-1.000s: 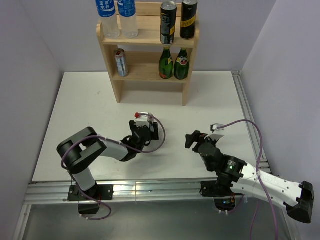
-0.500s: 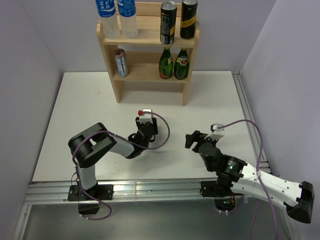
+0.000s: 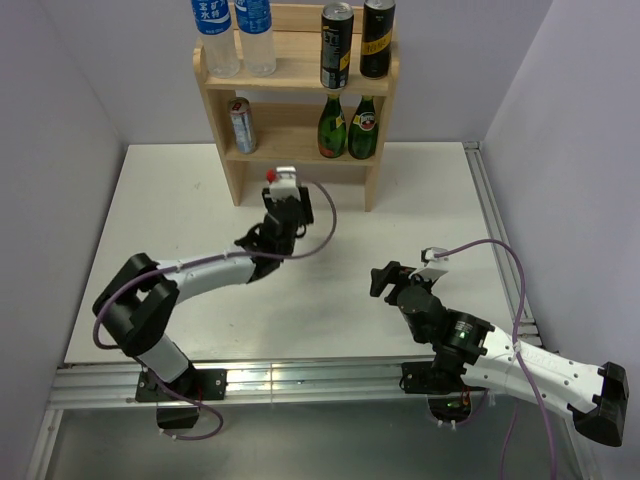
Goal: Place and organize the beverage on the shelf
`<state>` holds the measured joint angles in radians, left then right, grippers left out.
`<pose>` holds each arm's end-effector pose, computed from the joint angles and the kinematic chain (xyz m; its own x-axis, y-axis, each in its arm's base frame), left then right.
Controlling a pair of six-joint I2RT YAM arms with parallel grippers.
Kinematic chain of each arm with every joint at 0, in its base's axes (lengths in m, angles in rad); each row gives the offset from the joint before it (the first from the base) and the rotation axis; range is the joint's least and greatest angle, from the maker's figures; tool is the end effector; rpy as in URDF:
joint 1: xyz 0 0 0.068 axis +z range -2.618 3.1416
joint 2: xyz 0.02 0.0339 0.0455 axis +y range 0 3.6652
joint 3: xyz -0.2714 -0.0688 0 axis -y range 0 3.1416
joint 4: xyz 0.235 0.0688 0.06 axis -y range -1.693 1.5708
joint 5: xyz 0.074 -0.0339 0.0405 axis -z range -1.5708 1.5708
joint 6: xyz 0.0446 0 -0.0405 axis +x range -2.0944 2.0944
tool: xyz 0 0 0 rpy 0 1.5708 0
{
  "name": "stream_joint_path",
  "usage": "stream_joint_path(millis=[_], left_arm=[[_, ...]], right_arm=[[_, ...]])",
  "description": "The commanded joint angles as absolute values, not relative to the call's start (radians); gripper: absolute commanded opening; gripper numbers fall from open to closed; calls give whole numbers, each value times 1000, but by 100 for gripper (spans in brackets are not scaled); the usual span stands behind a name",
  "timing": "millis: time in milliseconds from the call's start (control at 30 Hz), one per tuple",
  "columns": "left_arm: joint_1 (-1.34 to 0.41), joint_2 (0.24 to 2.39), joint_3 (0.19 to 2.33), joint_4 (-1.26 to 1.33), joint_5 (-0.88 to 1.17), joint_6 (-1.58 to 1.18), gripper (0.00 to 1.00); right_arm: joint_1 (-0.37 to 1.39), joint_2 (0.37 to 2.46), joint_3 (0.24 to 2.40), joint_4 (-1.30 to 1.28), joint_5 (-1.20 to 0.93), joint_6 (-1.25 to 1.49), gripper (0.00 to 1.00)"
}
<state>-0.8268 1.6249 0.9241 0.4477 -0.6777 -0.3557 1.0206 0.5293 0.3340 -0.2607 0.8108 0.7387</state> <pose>0.2632 -0.2447 0.2516 -0.2154 -0.1666 -0.9622 0.0929 0.9774 -0.1900 0.0913 0.0870 0.2177 -0.3365 0.3385 -0.8787 -0.0276 0.9292 0.3685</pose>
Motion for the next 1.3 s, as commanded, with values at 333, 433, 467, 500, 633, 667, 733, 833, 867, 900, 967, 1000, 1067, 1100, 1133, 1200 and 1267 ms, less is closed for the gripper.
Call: stream_joint_path(millis=[333,433,467,500,633,667,733,833,867,900,967,1000,1067,1100,1133,1200,1267], left_arm=[[-606,1672,1402,307,-588,-193,0],[-595,1700,1460,296,-581,-181,0],[-591,1712,1479,293,-581,-179,0],[-591,1715,1486,291,-583,-178,0],[-584,1744,1522,288,-594,-175,0],[-581,1758,1534,288,-597,-175,0],[-577,1772,1548,287,-601,-173,0],[-571,1811,1591,269,-604,-175,0],[-569,1819,1600,262,-610,-175,0],[-569,1827,1608,259,-617,-173,0],[-565,1844,1624,250,-618,-175,0],[-563,1848,1628,249,-618,-179,0],[-557,1858,1637,241,-618,-184,0],[-554,1859,1640,241,-620,-187,0],[-552,1861,1641,241,-623,-189,1],[-546,1867,1649,232,-629,-193,1],[-540,1868,1648,233,-634,-195,2]], right_arm=[[1035,525,318,-221,838,741,85],[1034,529,321,-222,841,741,85],[1035,531,321,-221,841,741,85],[1035,534,322,-222,841,739,85],[1037,531,321,-221,838,739,85],[1037,531,321,-221,839,739,85],[1037,529,321,-221,839,739,85],[1037,532,321,-219,836,738,85],[1037,532,321,-219,836,738,85],[1037,532,321,-219,838,736,85],[1037,535,321,-219,838,736,85],[1037,535,321,-219,836,736,85],[1039,535,321,-219,838,736,85],[1039,534,321,-219,836,736,85],[1040,534,321,-221,838,735,85],[1039,532,321,-219,839,736,85],[1040,531,321,-221,839,736,85]])
